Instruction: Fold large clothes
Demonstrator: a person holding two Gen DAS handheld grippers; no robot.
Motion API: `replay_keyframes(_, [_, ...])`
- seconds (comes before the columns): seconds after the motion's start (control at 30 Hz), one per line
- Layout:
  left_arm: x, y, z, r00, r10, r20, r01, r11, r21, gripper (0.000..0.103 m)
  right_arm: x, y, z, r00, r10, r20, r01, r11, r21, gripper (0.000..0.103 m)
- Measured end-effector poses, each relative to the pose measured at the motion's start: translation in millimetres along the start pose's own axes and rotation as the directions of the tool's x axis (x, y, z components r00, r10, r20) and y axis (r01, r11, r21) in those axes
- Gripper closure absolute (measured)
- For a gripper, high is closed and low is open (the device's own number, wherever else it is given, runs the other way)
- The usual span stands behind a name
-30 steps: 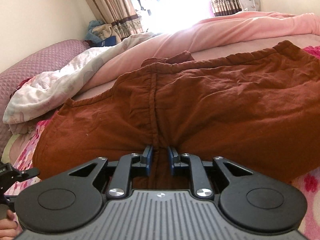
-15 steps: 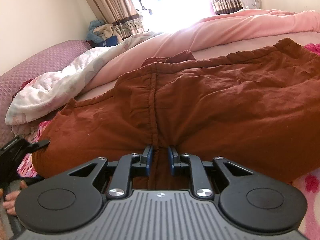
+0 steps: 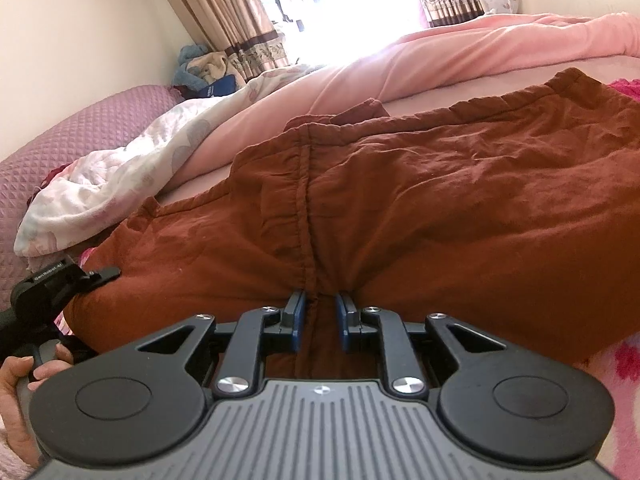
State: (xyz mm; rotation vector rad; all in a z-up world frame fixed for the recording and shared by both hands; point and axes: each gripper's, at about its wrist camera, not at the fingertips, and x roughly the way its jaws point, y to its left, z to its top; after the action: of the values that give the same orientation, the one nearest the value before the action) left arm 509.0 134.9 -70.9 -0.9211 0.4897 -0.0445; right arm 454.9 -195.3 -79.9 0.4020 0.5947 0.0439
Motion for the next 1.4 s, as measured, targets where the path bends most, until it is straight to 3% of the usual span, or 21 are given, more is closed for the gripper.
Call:
replay_keyframes(0.23, [-19, -39, 10, 0.996, -0.093, 0.002, 0.092, 0.987, 0.133, 0.068, -5, 1, 2, 1.0, 0.009, 0.009, -0.009, 1.0, -0.021, 0.081])
replay_keyframes(0.3, [-25, -56, 11, 0.991, -0.13, 0.002, 0.128, 0.977, 0.169, 0.069, -19, -4, 6, 0.999, 0.015, 0.05, -0.015, 1.0, 0.004, 0.071])
replay_keyframes(0.43, [-35, -98, 6, 0.973, -0.228, -0.035, 0.231, 0.951, 0.207, 0.071, -58, -28, 16, 0.984, -0.063, 0.164, 0.059, 0.998, 0.03, 0.069])
replay_keyframes(0.57, [-41, -148, -16, 0.94, -0.328, -0.097, 0.342, 0.899, 0.273, 0.073, -96, -73, 22, 0.957, -0.187, 0.223, 0.174, 0.982, 0.075, 0.068])
replay_keyframes(0.7, [-36, -214, -62, 0.892, -0.397, -0.217, 0.449, 0.835, 0.319, 0.075, -123, -124, 22, 0.926, -0.299, 0.23, 0.266, 0.95, 0.164, 0.068])
replay_keyframes(0.83, [-23, -274, -127, 0.848, -0.423, -0.319, 0.523, 0.765, 0.376, 0.076, -139, -156, 13, 0.919, -0.32, 0.228, 0.268, 0.935, 0.234, 0.068])
replay_keyframes(0.9, [-7, -298, -166, 0.83, -0.414, -0.374, 0.545, 0.744, 0.386, 0.076, -143, -163, 9, 0.92, -0.321, 0.227, 0.267, 0.934, 0.237, 0.068])
replay_keyframes(0.97, [14, -311, -202, 0.822, -0.382, -0.422, 0.544, 0.746, 0.384, 0.076, -146, -172, 7, 0.924, -0.313, 0.22, 0.259, 0.935, 0.242, 0.068])
replay_keyframes(1.07, [50, -318, -260, 0.832, -0.288, -0.475, 0.506, 0.747, 0.432, 0.075, -150, -186, 4, 0.93, -0.303, 0.208, 0.248, 0.935, 0.255, 0.068])
replay_keyframes(1.13, [74, -315, -295, 0.835, -0.167, -0.525, 0.46, 0.735, 0.498, 0.067, -155, -195, 1, 0.929, -0.308, 0.205, 0.25, 0.931, 0.266, 0.068])
replay_keyframes(1.17, [81, -310, -310, 0.834, -0.128, -0.536, 0.448, 0.723, 0.525, 0.057, -157, -200, 0, 0.93, -0.307, 0.202, 0.247, 0.93, 0.272, 0.068])
replay_keyframes(1.2, [83, -306, -320, 0.831, -0.134, -0.54, 0.465, 0.7, 0.542, 0.041, -160, -205, -1, 0.931, -0.305, 0.199, 0.244, 0.928, 0.28, 0.068])
replay_keyframes(1.27, [72, -306, -329, 0.819, -0.195, -0.54, 0.524, 0.638, 0.564, 0.027, -165, -214, -3, 0.933, -0.301, 0.196, 0.236, 0.925, 0.298, 0.068])
replay_keyframes(1.3, [67, -311, -328, 0.81, -0.204, -0.549, 0.541, 0.619, 0.57, 0.025, -167, -218, -3, 0.935, -0.295, 0.196, 0.227, 0.924, 0.307, 0.068])
replay_keyframes(1.4, [55, -331, -311, 0.752, -0.26, -0.606, 0.621, 0.59, 0.516, 0.024, -174, -227, -3, 0.943, -0.264, 0.202, 0.185, 0.921, 0.342, 0.067])
